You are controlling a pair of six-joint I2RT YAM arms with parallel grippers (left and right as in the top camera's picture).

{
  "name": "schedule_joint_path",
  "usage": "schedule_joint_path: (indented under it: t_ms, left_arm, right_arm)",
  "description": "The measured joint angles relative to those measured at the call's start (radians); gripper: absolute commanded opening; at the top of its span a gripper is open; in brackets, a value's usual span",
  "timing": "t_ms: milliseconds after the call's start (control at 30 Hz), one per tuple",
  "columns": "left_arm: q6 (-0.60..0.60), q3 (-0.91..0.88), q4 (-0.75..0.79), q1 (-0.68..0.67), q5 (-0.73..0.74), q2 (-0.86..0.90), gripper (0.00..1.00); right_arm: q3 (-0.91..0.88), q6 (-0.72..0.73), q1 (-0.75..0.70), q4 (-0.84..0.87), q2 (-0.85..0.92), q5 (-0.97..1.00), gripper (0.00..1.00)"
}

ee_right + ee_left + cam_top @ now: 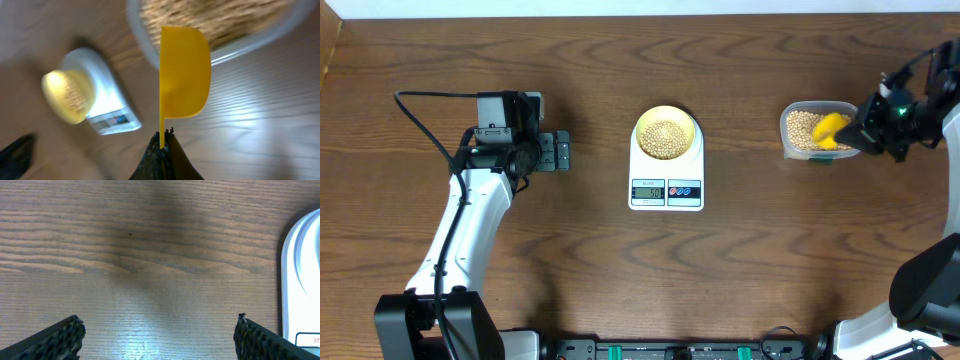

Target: Scoop item into bowl and weigh 50g on scale

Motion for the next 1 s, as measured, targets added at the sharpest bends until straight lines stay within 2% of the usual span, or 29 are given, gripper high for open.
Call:
schedule_joint_path:
  t_ms: [133,333,700,1000]
  left_arm:
    - [0.000,0.000,0.000,0.000,0.000,0.000,0.98]
    - [0.000,0.000,0.000,0.000,0.000,0.000,0.98]
    - [0.000,0.000,0.000,0.000,0.000,0.000,0.98]
    - [0.000,0.000,0.000,0.000,0.000,0.000,0.98]
  right_arm:
    - [0.000,0.000,0.000,0.058,0.000,0.104,0.01]
    - [0.000,0.003,0.001,0.114,0.000,0.153,0.01]
    - [-0.072,0.030,0.012,0.125,0.000,0.139,0.01]
    - [-0.197,0.036,0.060,0.278,0.000,0.106,0.01]
